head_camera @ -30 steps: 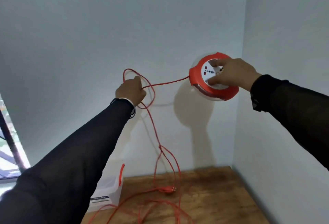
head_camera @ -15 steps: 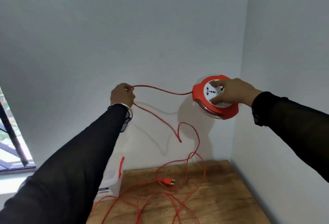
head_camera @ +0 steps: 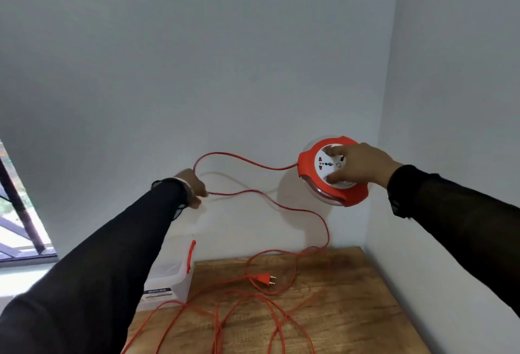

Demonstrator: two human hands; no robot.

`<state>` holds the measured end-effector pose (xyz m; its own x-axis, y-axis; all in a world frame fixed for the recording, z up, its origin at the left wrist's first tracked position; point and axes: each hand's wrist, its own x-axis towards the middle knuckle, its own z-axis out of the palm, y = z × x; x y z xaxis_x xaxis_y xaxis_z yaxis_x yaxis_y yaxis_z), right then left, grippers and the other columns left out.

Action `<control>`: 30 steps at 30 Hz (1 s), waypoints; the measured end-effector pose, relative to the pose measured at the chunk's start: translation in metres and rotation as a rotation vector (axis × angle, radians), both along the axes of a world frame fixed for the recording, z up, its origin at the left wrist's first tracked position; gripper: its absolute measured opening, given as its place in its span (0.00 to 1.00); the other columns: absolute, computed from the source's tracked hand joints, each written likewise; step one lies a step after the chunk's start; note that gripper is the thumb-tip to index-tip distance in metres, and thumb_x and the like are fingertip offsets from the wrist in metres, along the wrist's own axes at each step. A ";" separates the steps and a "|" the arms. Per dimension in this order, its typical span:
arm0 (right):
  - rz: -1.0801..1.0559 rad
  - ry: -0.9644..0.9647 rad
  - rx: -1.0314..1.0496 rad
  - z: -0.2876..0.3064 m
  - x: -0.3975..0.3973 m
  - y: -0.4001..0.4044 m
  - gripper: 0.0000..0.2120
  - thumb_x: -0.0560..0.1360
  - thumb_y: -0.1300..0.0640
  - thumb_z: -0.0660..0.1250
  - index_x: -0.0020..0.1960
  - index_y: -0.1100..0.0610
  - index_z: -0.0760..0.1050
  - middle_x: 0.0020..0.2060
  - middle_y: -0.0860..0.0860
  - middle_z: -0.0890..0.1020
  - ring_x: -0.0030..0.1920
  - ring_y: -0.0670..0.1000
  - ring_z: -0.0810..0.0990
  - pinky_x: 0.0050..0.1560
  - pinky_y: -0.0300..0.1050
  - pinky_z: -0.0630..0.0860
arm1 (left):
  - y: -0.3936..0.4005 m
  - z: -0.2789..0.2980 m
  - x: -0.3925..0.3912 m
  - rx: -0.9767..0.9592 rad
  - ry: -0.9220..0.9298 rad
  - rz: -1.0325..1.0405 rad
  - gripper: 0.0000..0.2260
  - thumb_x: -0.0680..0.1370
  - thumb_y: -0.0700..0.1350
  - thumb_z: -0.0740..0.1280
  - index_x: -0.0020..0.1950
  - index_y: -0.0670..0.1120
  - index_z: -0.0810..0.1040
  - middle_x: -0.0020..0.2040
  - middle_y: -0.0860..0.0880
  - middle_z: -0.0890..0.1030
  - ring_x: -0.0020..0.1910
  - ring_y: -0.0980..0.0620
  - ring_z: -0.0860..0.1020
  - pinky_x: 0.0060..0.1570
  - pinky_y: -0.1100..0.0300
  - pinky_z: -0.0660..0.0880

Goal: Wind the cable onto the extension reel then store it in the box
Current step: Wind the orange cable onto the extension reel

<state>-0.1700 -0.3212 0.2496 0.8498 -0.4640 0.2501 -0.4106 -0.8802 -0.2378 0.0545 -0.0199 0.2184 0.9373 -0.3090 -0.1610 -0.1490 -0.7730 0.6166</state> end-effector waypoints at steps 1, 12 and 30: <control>0.015 0.012 -0.017 -0.006 0.003 0.004 0.36 0.64 0.38 0.72 0.70 0.37 0.63 0.67 0.47 0.73 0.65 0.54 0.71 0.49 0.44 0.67 | -0.005 -0.007 -0.006 0.070 0.053 -0.055 0.16 0.73 0.38 0.70 0.58 0.32 0.74 0.51 0.34 0.81 0.44 0.38 0.82 0.48 0.44 0.80; 0.098 0.088 0.118 -0.129 -0.015 0.069 0.36 0.68 0.37 0.67 0.73 0.40 0.58 0.67 0.51 0.74 0.65 0.56 0.72 0.56 0.46 0.71 | -0.050 -0.141 -0.156 -0.502 0.645 -0.457 0.08 0.72 0.49 0.73 0.49 0.49 0.79 0.38 0.50 0.84 0.33 0.52 0.80 0.30 0.61 0.78; -0.423 -0.141 1.596 -0.271 -0.078 0.156 0.07 0.77 0.57 0.63 0.54 0.58 0.70 0.28 0.52 0.79 0.18 0.46 0.70 0.19 0.34 0.63 | -0.025 -0.290 -0.269 -1.005 0.671 0.111 0.11 0.70 0.28 0.70 0.51 0.32 0.74 0.44 0.36 0.80 0.42 0.44 0.78 0.40 0.56 0.77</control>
<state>-0.2481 -0.1654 -0.0210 0.6181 -0.4895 -0.6151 -0.4402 0.4328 -0.7867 -0.2141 -0.0449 -0.0714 0.7888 -0.4987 -0.3593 0.4669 0.1061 0.8779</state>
